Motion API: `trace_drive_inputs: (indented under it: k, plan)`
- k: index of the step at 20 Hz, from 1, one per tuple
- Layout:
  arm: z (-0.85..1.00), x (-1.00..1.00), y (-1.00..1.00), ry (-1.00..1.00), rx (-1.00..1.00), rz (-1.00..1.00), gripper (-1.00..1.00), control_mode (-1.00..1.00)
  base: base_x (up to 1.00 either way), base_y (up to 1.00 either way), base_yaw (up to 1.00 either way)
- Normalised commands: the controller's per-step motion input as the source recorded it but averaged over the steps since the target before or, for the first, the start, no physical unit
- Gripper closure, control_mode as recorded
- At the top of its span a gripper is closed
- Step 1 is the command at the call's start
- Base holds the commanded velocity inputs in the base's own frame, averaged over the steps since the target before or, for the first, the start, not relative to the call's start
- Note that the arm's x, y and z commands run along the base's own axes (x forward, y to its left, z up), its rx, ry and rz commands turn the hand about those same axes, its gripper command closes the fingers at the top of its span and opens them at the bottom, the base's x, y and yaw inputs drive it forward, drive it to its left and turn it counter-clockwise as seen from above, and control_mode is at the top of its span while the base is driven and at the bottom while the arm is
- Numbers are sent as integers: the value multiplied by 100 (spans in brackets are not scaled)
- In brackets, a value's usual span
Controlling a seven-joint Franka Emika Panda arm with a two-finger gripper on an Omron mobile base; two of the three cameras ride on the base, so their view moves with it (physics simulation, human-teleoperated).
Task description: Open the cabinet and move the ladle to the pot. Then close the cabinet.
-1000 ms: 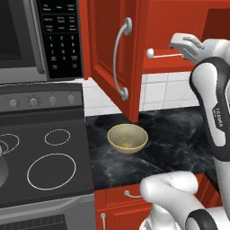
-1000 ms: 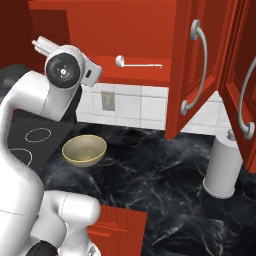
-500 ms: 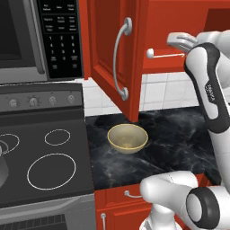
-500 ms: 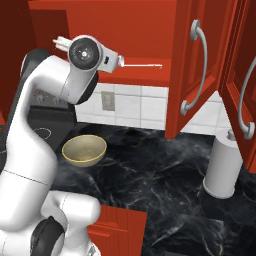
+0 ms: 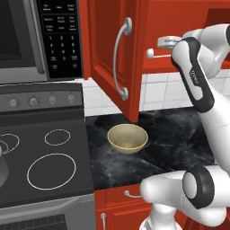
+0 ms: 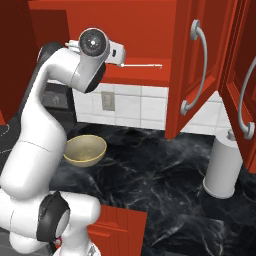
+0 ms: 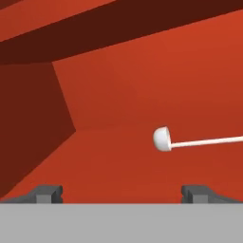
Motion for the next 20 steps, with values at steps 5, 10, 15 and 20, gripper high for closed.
trace_drive_inputs:
  k: [5,10,15,20]
  plan:
    - [-22,75,0,9,-6,0,-100,-100,0,0,0]
    - [-18,70,0,7,0,0,-100,-100,0,0,0]
    - [-8,56,0,7,0,0,-100,-100,0,0,0]
    - [-8,49,0,4,0,-2,-100,-100,0,0,0]
